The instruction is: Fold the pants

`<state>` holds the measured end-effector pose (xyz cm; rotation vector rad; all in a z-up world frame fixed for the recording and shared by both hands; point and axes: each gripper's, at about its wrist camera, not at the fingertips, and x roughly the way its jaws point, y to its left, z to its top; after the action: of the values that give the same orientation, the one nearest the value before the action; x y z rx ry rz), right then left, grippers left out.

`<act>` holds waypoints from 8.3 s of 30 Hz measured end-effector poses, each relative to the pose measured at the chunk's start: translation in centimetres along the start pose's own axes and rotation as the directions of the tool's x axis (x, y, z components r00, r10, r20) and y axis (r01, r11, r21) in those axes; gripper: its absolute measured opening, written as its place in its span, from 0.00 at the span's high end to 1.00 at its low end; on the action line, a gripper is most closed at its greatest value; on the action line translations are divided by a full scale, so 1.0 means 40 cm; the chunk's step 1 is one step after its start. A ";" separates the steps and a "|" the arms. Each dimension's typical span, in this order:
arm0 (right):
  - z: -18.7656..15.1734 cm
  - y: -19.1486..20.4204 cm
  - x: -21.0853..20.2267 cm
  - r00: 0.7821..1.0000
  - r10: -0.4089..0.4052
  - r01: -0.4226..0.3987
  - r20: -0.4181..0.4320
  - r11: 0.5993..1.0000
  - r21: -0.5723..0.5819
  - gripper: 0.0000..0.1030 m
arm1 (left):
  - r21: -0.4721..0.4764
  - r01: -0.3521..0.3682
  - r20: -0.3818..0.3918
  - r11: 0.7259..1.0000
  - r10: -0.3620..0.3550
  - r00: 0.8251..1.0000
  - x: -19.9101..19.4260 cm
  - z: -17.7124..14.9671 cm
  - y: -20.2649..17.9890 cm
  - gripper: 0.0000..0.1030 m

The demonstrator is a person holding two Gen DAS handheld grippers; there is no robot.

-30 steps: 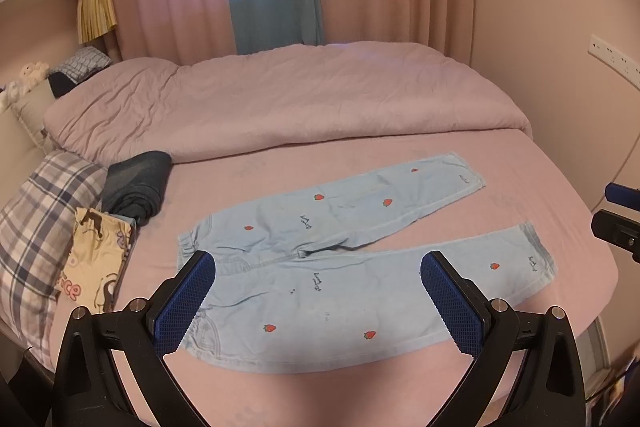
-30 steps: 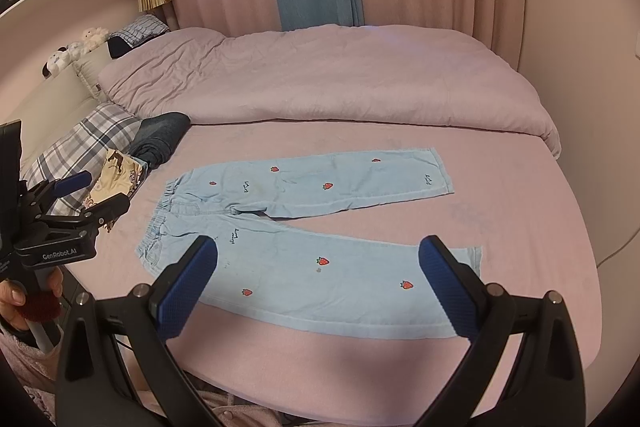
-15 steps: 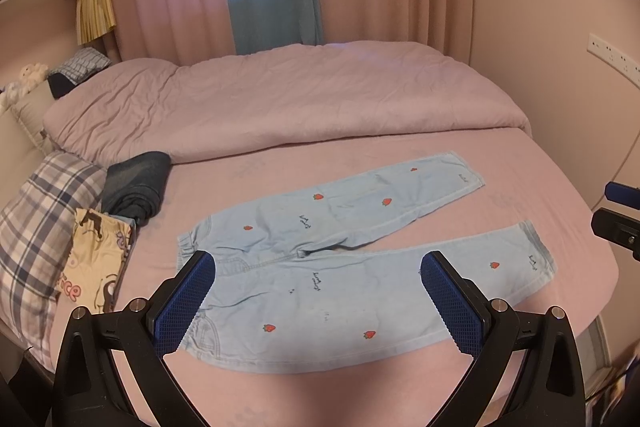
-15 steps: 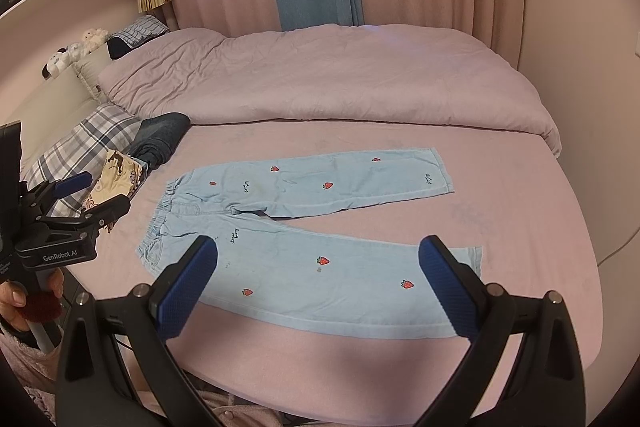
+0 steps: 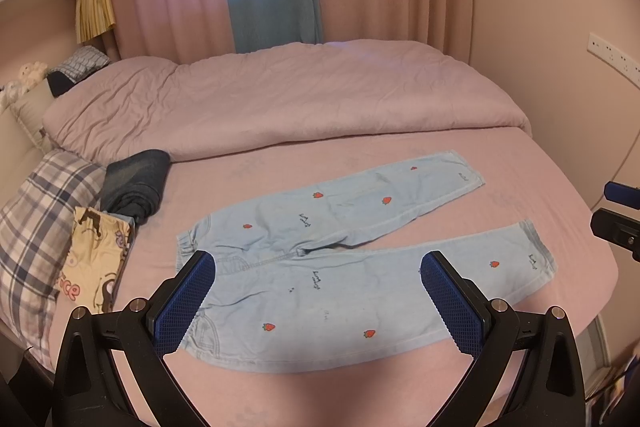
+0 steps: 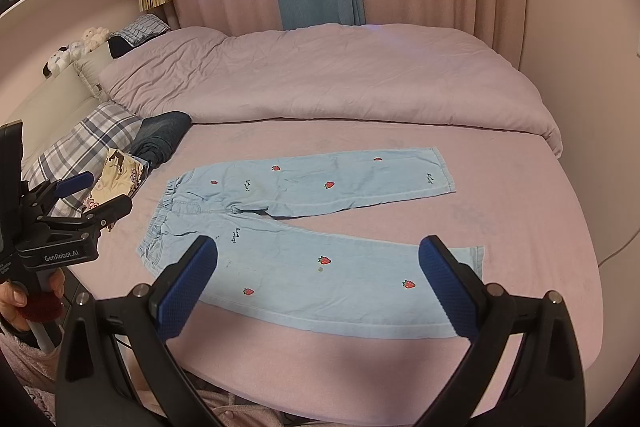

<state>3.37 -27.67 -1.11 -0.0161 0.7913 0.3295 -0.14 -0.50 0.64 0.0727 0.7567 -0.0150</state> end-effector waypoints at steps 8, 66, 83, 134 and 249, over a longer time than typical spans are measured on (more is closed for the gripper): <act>0.000 0.001 0.000 1.000 0.001 -0.001 0.000 1.000 0.000 0.02 | -0.001 0.002 0.000 1.000 -0.002 1.000 0.000 0.000 -0.001 0.00; -0.079 0.089 0.646 0.906 0.217 -0.207 -0.364 0.976 0.068 0.08 | -0.315 -0.040 -0.255 0.948 -0.044 0.966 0.494 -0.290 0.462 0.00; -0.065 0.177 0.772 0.877 0.199 -0.291 -0.436 0.944 -0.155 0.19 | -0.268 -0.010 -0.325 0.963 -0.080 0.942 0.522 -0.347 0.524 0.00; 0.067 0.359 0.970 0.926 0.213 -0.324 -0.313 0.872 -0.366 0.65 | -0.157 -0.050 -0.288 0.986 0.002 0.958 0.789 -0.147 0.511 0.25; 0.141 0.213 1.230 0.936 -0.057 -0.108 -0.346 0.892 -0.439 0.61 | 0.125 0.252 -0.488 0.959 -0.162 0.858 1.081 0.071 0.552 0.88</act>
<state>36.98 -4.81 -30.65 -0.5190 1.0555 0.5418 34.14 21.87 -25.67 0.1765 1.2545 -0.2855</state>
